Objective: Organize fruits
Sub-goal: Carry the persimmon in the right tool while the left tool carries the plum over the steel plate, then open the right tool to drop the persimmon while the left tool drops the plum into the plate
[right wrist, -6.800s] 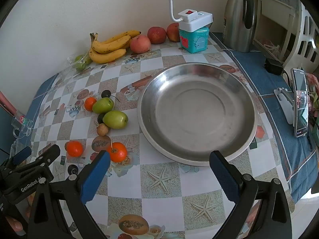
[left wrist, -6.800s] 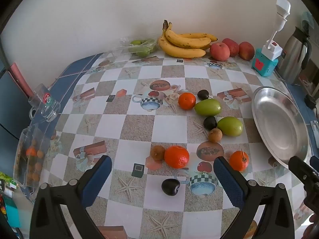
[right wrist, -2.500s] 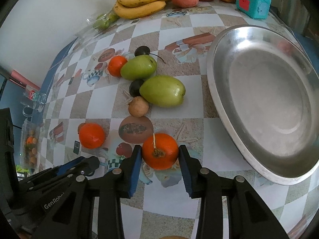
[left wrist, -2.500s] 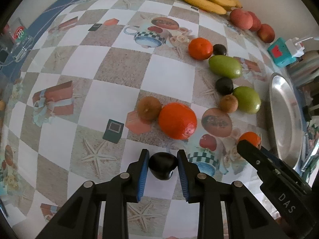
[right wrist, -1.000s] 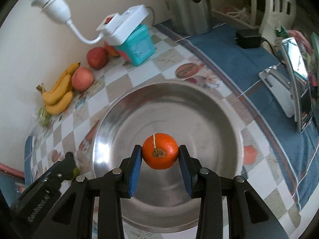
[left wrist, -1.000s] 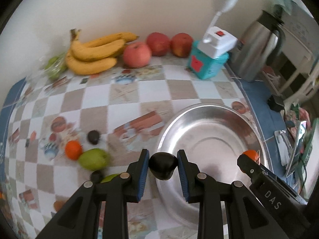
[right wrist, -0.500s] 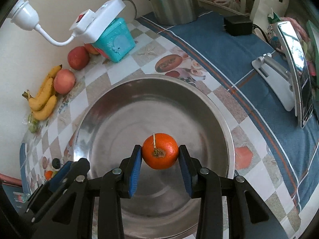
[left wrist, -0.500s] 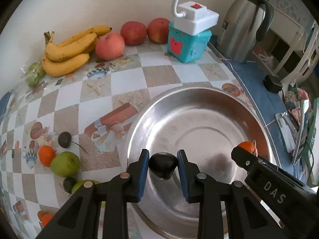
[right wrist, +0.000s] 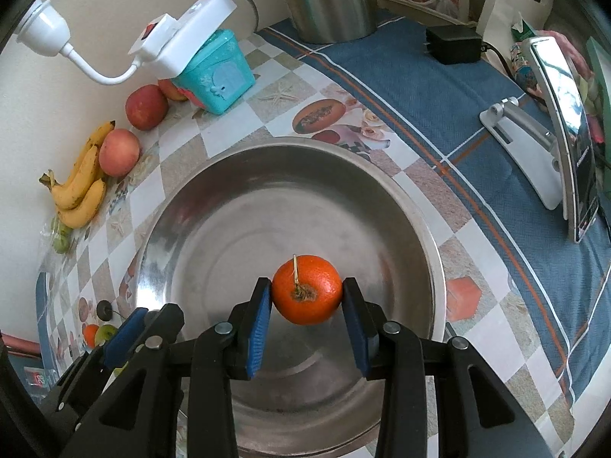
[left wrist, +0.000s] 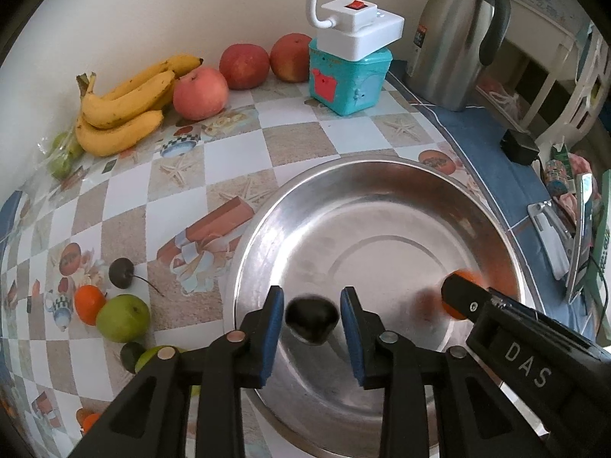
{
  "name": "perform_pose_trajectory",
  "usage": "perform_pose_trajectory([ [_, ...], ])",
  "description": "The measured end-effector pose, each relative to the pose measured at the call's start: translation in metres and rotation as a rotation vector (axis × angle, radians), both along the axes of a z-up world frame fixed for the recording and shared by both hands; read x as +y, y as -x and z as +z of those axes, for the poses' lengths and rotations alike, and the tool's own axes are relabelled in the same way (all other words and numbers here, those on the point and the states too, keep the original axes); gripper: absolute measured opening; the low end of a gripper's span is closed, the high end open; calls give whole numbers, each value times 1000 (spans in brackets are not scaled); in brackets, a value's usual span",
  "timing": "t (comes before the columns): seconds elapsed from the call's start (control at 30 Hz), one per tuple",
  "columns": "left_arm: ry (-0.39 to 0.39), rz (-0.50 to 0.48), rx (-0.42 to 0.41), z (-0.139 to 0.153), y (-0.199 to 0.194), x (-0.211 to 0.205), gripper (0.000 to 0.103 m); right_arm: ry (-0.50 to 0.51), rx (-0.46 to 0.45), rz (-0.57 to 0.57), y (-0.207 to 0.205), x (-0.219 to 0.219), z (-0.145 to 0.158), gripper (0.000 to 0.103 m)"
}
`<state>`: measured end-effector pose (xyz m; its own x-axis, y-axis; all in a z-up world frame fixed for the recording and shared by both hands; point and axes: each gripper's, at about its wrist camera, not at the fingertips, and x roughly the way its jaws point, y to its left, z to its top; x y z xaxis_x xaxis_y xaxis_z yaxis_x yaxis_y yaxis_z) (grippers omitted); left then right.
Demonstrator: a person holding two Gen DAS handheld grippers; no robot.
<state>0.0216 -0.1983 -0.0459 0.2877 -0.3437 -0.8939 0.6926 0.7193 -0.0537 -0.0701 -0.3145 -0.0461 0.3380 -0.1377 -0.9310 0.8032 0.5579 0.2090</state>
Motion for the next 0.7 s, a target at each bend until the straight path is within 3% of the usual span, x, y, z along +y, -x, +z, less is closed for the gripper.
perform_pose_trajectory([
  [0.07, 2, -2, -1, 1, 0, 0, 42, 8, -5, -1, 0, 0, 2, 40],
  [0.13, 5, -4, -3, 3, 1, -1, 46, 22, -6, -2, 1, 0, 6, 49],
  [0.27, 18, -9, -8, 10, 3, 0, 54, 39, -17, -5, 3, 0, 13, 49],
  [0.33, 27, -6, -7, 13, 2, 1, 69, 48, -21, -8, 4, -1, 18, 49],
  [0.7, -11, 180, 11, 16, -38, 36, 71, 47, -11, 4, 3, 2, 23, 49],
])
